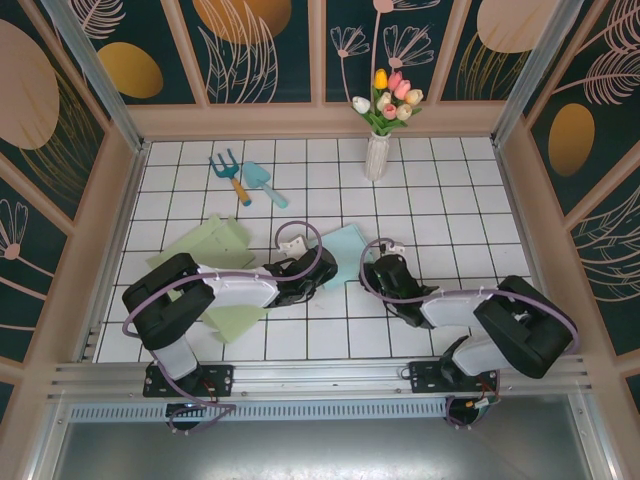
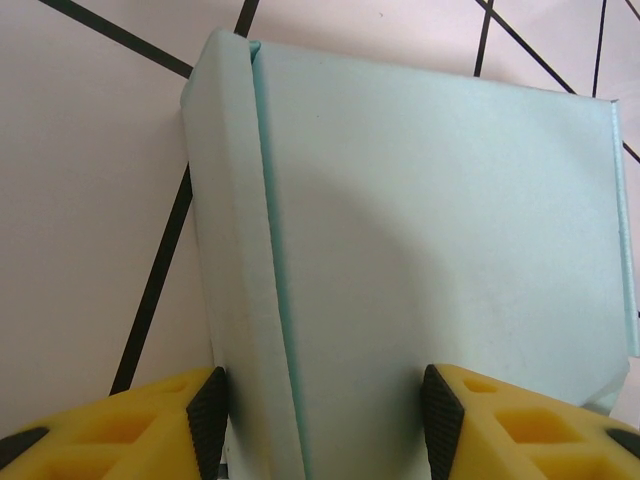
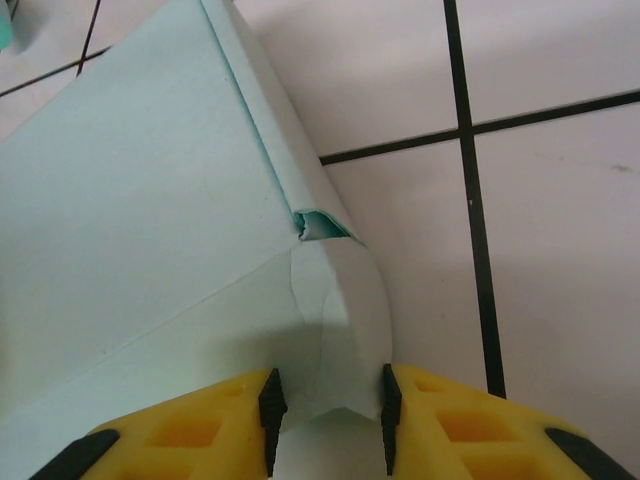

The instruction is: Fold the paper box

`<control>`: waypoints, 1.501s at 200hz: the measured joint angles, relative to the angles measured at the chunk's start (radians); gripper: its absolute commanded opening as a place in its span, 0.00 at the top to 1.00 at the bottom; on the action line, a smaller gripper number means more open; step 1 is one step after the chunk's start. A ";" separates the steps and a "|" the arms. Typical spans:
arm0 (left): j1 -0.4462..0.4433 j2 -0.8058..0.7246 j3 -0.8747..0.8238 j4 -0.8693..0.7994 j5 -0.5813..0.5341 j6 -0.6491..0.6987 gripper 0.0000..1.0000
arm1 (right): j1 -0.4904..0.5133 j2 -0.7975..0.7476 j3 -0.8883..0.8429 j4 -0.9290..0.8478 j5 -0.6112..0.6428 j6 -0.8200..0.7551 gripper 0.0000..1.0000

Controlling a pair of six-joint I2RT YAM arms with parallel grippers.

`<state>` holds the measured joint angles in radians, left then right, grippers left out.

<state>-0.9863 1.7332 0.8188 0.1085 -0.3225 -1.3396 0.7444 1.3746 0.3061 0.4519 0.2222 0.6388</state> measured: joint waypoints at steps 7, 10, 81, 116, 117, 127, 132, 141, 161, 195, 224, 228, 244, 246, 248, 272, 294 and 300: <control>0.000 -0.001 0.000 -0.001 0.000 0.001 0.45 | -0.005 -0.007 0.007 -0.021 -0.013 0.003 0.64; 0.000 -0.001 0.001 -0.002 0.000 0.001 0.45 | -0.006 -0.009 0.009 -0.030 -0.018 0.003 0.64; 0.001 -0.007 0.004 -0.019 0.002 0.002 0.44 | -0.027 -0.051 0.053 -0.174 -0.165 0.022 0.57; 0.001 -0.007 0.008 -0.028 0.004 0.003 0.45 | -0.023 -0.164 0.043 -0.241 -0.171 0.025 0.57; 0.001 -0.008 0.008 -0.028 0.003 0.003 0.45 | -0.023 -0.167 0.043 -0.242 -0.170 0.025 0.57; 0.001 -0.008 0.011 -0.033 0.003 0.004 0.45 | -0.023 -0.209 0.040 -0.272 -0.163 0.024 0.57; 0.001 -0.008 0.012 -0.035 0.003 0.005 0.45 | -0.023 -0.230 0.040 -0.288 -0.159 0.025 0.57; 0.001 -0.008 0.014 -0.040 0.001 0.012 0.45 | -0.023 -0.264 0.040 -0.315 -0.145 0.024 0.56; 0.001 -0.007 0.024 -0.057 -0.006 0.044 0.44 | -0.023 -0.331 0.040 -0.371 -0.113 0.021 0.55; -0.003 -0.008 0.030 -0.065 -0.028 0.129 0.44 | -0.035 -0.363 0.040 -0.410 -0.072 0.001 0.54; -0.004 -0.023 0.029 -0.083 -0.039 0.223 0.42 | -0.071 -0.309 0.048 -0.405 -0.062 -0.032 0.54; -0.004 -0.024 0.029 -0.087 -0.045 0.241 0.41 | -0.074 -0.301 0.048 -0.400 -0.064 -0.038 0.54; -0.008 -0.035 0.028 -0.104 -0.065 0.304 0.36 | -0.077 -0.293 0.045 -0.376 -0.074 -0.058 0.52; -0.008 -0.037 0.028 -0.108 -0.069 0.319 0.35 | -0.077 -0.293 0.044 -0.372 -0.076 -0.058 0.52; -0.008 -0.039 0.027 -0.111 -0.073 0.324 0.35 | -0.077 -0.294 0.043 -0.369 -0.079 -0.060 0.52; -0.009 -0.051 0.025 -0.132 -0.106 0.424 0.31 | -0.078 -0.298 0.029 -0.312 -0.108 -0.077 0.52; -0.009 -0.068 0.019 -0.137 -0.123 0.520 0.29 | -0.078 -0.299 0.022 -0.288 -0.135 -0.084 0.51; -0.009 -0.076 0.016 -0.137 -0.127 0.542 0.28 | -0.078 -0.299 0.020 -0.279 -0.141 -0.084 0.51</control>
<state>-0.9951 1.6577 0.8352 -0.0284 -0.4492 -0.7971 0.6662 1.0756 0.3260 0.1726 0.0811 0.5545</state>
